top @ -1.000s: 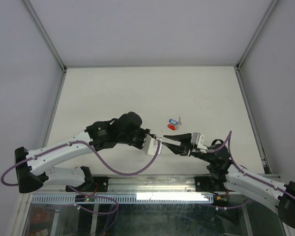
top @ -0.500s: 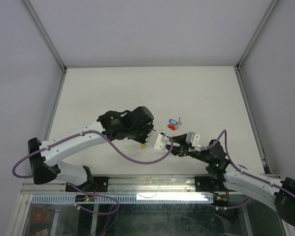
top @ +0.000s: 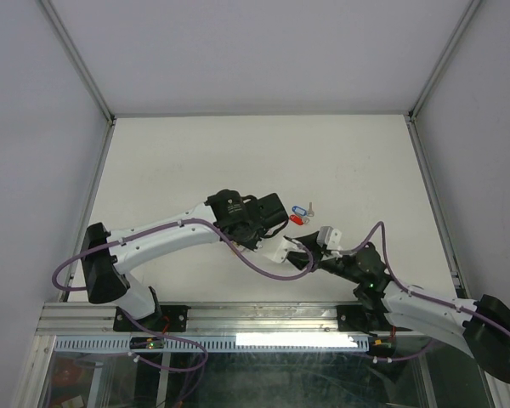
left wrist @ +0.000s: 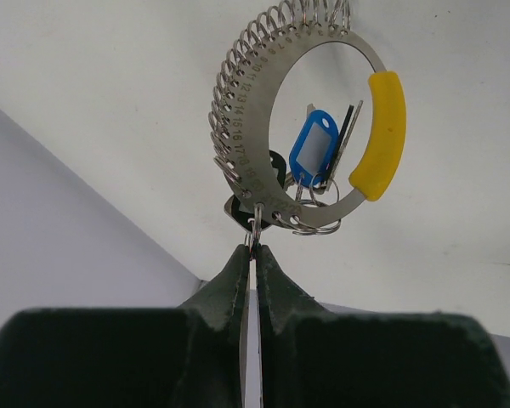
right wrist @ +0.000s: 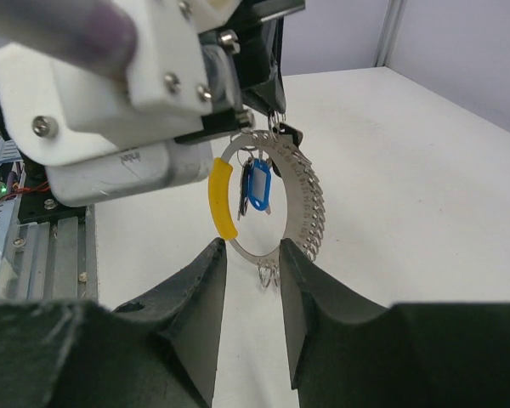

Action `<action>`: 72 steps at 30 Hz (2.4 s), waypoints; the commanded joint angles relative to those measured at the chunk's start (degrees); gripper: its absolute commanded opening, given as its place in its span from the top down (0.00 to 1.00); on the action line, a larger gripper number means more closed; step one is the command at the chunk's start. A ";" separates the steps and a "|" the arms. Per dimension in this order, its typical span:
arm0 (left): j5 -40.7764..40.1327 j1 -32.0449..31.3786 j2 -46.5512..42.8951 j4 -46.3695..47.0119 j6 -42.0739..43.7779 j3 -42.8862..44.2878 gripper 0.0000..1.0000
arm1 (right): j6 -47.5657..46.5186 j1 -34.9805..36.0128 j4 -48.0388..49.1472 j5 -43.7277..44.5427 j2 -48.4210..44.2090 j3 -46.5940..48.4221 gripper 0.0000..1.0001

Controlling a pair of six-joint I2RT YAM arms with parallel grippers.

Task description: Put the keys on the keyring

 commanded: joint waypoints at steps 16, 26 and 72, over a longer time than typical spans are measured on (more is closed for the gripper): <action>7.73 -1.83 -7.51 6.88 3.73 2.26 1.00 | 7.65 0.06 31.35 -0.95 19.97 3.72 0.64; 8.84 -1.80 -7.98 6.97 3.71 1.69 1.00 | 8.12 0.04 37.29 -3.66 29.06 10.12 0.62; 11.08 -1.79 -11.58 9.32 2.44 -0.20 0.96 | 7.59 -0.02 42.21 -5.77 38.46 13.50 1.00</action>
